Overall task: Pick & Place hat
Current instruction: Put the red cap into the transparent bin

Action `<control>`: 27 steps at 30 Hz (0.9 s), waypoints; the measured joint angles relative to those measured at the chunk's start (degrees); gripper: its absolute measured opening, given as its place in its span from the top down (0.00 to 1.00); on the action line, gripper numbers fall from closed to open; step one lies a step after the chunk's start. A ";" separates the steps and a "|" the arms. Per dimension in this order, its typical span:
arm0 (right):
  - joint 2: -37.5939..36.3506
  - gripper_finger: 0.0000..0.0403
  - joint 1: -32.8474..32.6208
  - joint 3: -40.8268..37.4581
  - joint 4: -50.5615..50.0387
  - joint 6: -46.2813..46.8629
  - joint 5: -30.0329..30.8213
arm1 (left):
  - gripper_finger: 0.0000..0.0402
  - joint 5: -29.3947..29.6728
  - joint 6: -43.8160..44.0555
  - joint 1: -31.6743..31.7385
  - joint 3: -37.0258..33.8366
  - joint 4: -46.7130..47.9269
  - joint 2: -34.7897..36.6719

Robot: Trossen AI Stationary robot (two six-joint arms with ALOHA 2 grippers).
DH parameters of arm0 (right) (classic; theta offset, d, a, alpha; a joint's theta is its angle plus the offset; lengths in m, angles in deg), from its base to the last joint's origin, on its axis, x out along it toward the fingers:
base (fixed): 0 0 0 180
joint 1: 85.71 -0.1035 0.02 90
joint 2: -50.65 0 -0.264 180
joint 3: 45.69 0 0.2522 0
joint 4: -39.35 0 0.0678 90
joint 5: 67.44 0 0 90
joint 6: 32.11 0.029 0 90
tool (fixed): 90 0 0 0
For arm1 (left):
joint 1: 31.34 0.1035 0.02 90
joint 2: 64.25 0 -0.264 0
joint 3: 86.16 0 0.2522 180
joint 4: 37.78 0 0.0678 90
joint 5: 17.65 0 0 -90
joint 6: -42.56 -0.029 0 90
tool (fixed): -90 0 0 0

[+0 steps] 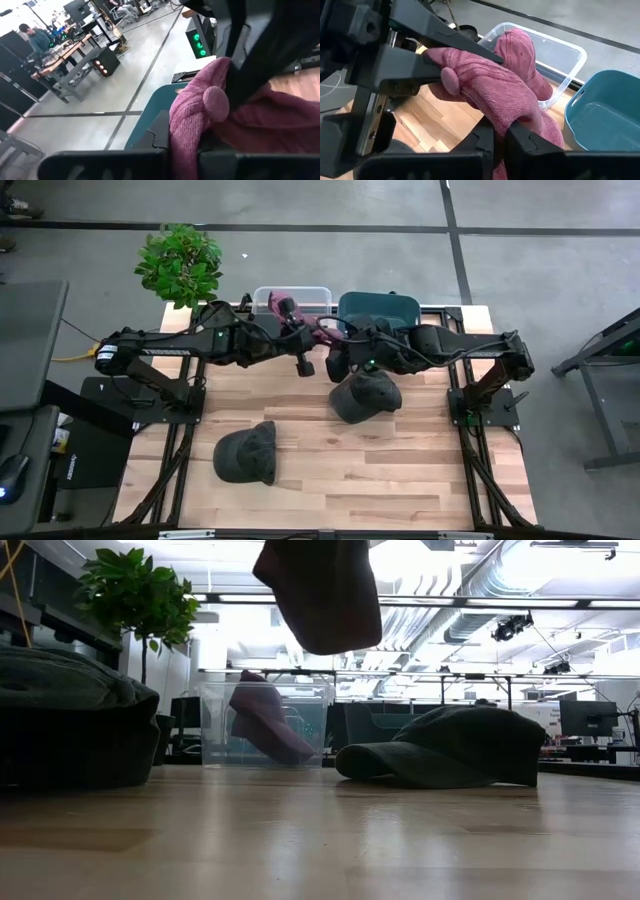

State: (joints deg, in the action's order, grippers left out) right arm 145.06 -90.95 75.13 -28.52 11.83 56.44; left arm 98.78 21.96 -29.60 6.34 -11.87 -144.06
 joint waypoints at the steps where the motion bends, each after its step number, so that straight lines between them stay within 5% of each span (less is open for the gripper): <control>1: 0.00 0.93 -0.02 0.00 -0.01 -0.56 -0.10 | 0.99 0.02 0.66 0.00 0.00 0.00 0.00; 12: -1.49 0.73 -0.02 -0.02 -0.12 -4.79 -1.61 | 1.00 1.91 1.42 0.00 0.00 0.53 0.11; 22: -9.34 0.71 0.00 0.00 -3.96 -7.23 -1.46 | 1.00 5.27 0.93 0.13 -0.02 6.14 0.99; 27: -12.52 0.71 -0.60 0.00 -11.38 -4.91 -2.26 | 1.00 1.41 -0.38 0.30 -0.02 9.28 1.95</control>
State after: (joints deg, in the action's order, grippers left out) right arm 132.54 -91.55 75.13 -39.91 6.91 54.18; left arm 100.19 21.57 -29.30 6.32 -2.59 -142.12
